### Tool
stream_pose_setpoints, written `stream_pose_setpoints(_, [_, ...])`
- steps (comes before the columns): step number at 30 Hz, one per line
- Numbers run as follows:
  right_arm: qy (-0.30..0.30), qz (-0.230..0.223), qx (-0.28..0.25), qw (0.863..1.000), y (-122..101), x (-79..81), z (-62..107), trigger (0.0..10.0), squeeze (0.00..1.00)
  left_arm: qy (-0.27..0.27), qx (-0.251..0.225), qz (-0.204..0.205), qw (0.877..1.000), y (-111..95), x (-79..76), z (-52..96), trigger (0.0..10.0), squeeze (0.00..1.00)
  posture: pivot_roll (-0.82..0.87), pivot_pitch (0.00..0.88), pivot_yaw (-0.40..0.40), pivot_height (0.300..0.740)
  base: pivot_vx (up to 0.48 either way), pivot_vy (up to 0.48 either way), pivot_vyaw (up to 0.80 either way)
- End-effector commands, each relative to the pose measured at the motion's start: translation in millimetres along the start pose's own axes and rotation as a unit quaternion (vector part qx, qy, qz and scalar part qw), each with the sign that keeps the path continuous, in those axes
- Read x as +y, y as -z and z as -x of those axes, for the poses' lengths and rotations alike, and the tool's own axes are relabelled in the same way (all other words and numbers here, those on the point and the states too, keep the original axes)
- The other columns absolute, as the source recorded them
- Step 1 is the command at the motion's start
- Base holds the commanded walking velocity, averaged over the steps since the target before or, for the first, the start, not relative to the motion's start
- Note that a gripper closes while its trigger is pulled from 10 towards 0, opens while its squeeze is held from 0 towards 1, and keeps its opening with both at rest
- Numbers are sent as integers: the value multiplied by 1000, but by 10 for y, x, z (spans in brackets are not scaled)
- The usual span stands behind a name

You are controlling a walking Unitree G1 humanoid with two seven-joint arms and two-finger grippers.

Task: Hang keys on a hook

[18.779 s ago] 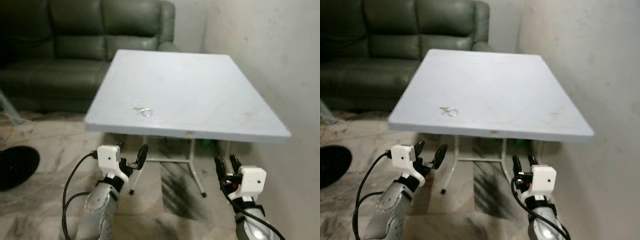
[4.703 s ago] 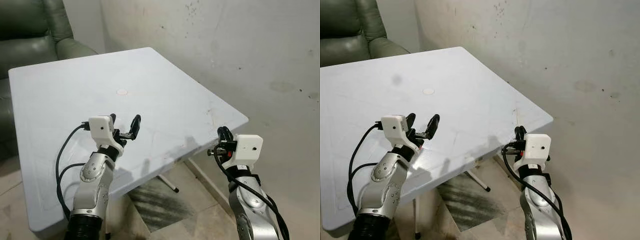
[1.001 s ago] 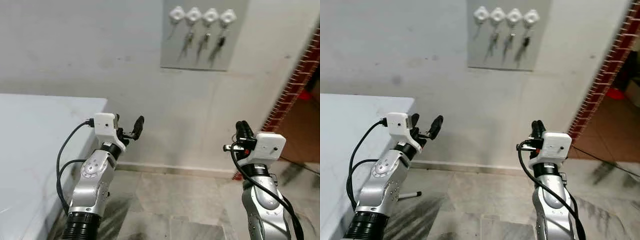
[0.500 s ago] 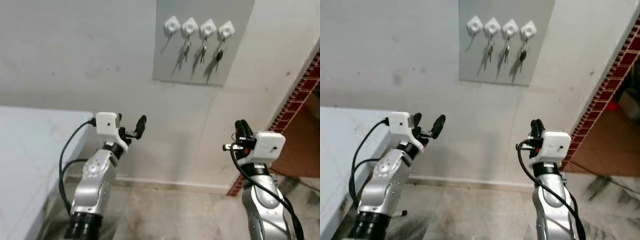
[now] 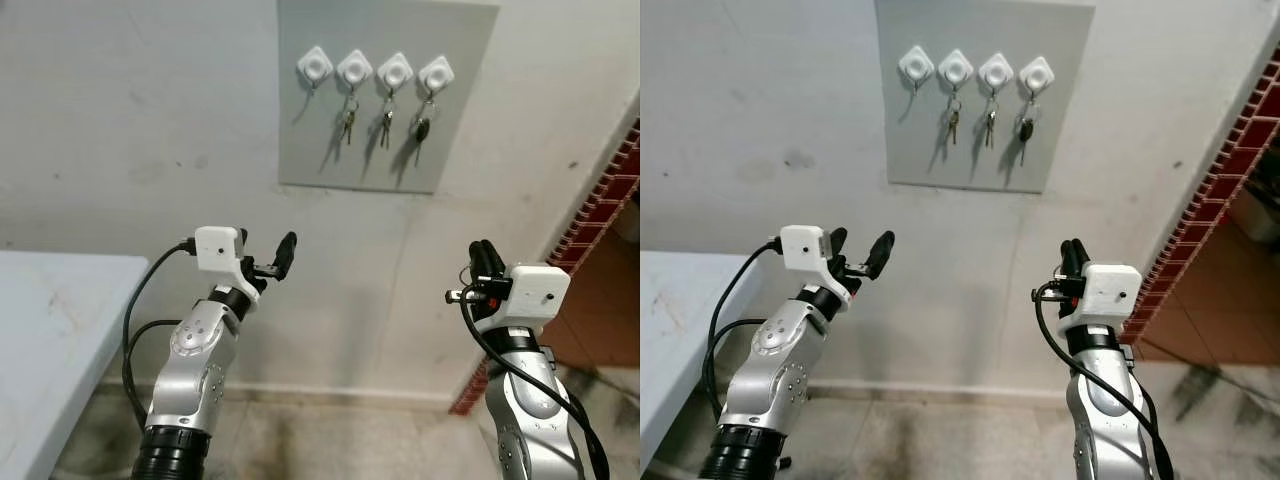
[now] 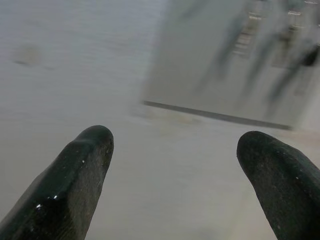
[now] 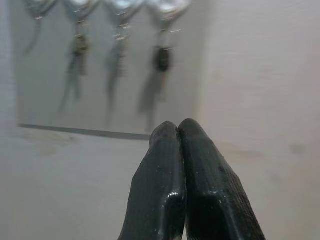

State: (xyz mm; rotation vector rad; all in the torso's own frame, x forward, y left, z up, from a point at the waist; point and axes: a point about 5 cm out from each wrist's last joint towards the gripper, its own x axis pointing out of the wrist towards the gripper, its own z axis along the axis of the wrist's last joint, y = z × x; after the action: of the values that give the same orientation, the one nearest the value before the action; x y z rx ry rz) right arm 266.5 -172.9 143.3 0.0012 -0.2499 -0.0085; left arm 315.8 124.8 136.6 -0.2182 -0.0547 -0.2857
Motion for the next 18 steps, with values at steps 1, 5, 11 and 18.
stream_pose_setpoints(1, [-15,-9,-8,1000,-40,78,-30,10000,0,-14,-2,-5,1000,-31,74,7,10000,0,-19,0,-53,740,412,0,0])
stream_pose_setpoints(5, [-17,-7,-7,1000,-39,77,-29,10000,0,-15,-1,-4,1000,-22,70,10,10000,0,-20,0,-54,740,411,0,0])
stream_pose_setpoints(11, [-19,-6,-5,1000,-36,75,-22,10000,0,-18,1,-2,1000,-12,59,11,10000,0,-22,0,-57,740,390,0,0])
stream_pose_setpoints(18, [-23,-12,7,1000,-17,74,-22,10000,0,-36,-3,-6,999,-8,72,15,10000,0,-23,0,-59,740,145,0,0])
